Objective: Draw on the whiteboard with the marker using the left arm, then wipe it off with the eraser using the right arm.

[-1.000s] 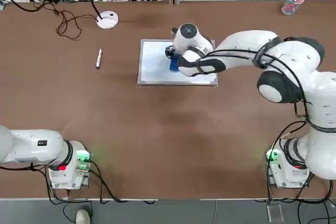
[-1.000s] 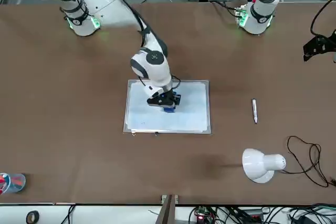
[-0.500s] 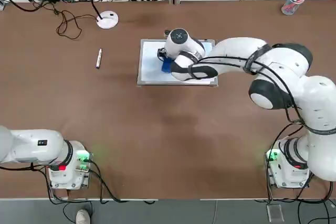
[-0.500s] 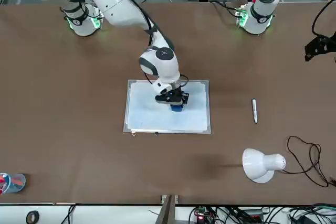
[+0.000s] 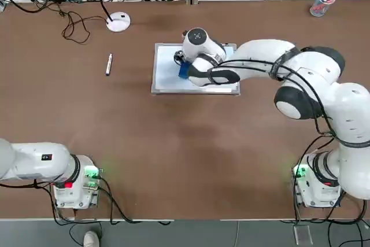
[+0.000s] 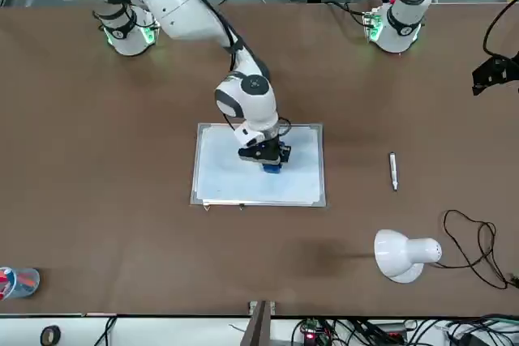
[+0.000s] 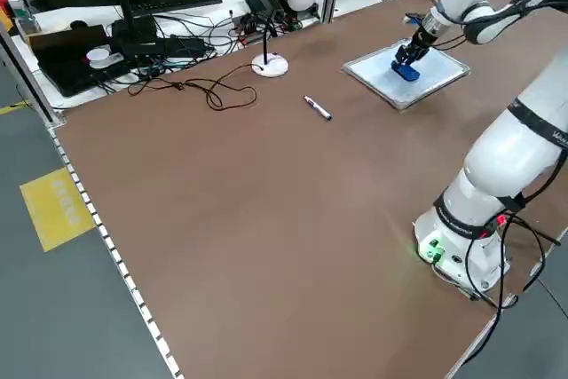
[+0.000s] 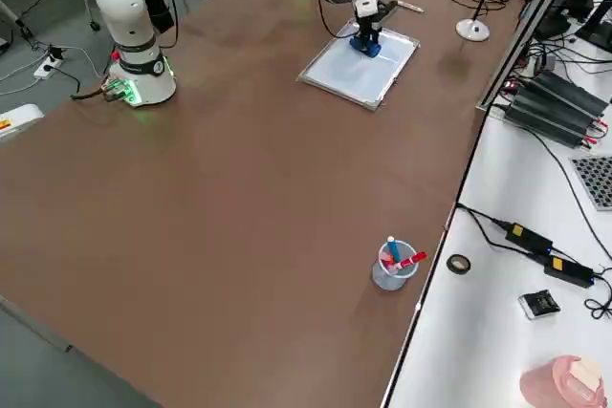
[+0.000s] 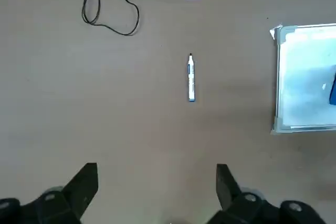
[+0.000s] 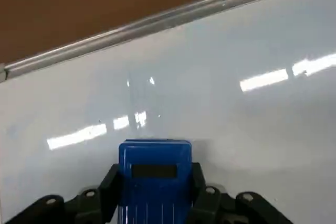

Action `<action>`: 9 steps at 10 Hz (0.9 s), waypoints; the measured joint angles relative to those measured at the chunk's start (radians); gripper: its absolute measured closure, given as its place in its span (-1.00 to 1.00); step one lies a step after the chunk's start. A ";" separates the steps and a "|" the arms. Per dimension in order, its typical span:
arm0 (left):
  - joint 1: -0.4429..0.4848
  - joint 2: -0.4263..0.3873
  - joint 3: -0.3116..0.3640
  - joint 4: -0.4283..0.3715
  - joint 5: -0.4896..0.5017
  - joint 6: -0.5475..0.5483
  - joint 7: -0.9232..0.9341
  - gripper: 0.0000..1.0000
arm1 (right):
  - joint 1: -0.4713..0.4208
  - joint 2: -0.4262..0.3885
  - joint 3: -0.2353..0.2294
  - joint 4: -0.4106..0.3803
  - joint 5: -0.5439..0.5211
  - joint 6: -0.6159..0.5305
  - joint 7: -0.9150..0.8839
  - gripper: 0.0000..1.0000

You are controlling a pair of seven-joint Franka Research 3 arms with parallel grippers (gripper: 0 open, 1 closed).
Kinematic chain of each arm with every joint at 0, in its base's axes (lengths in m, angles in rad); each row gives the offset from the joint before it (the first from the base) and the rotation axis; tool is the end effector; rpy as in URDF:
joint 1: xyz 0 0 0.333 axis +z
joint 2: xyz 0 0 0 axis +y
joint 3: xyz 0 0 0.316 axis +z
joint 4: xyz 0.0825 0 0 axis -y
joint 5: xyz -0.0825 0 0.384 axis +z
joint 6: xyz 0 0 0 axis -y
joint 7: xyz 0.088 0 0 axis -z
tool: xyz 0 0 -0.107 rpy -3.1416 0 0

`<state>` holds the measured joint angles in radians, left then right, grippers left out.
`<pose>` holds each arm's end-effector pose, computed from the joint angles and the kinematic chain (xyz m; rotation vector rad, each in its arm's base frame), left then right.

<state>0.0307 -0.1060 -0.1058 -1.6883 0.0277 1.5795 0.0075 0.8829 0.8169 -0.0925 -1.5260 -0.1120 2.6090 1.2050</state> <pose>0.5199 -0.0392 0.6265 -3.1000 0.1276 0.0032 0.5049 0.5311 0.2019 -2.9345 0.4247 -0.3824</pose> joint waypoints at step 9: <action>0.000 0.002 0.000 0.000 0.000 0.001 0.000 -0.99 | -0.313 -0.177 0.228 -0.069 -0.012 -0.237 -0.261 -0.14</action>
<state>0.0305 -0.1036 -0.1058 -1.6885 0.0277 1.5803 0.0075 0.5695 0.6396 0.1355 -1.5949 -0.1240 2.3717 0.9444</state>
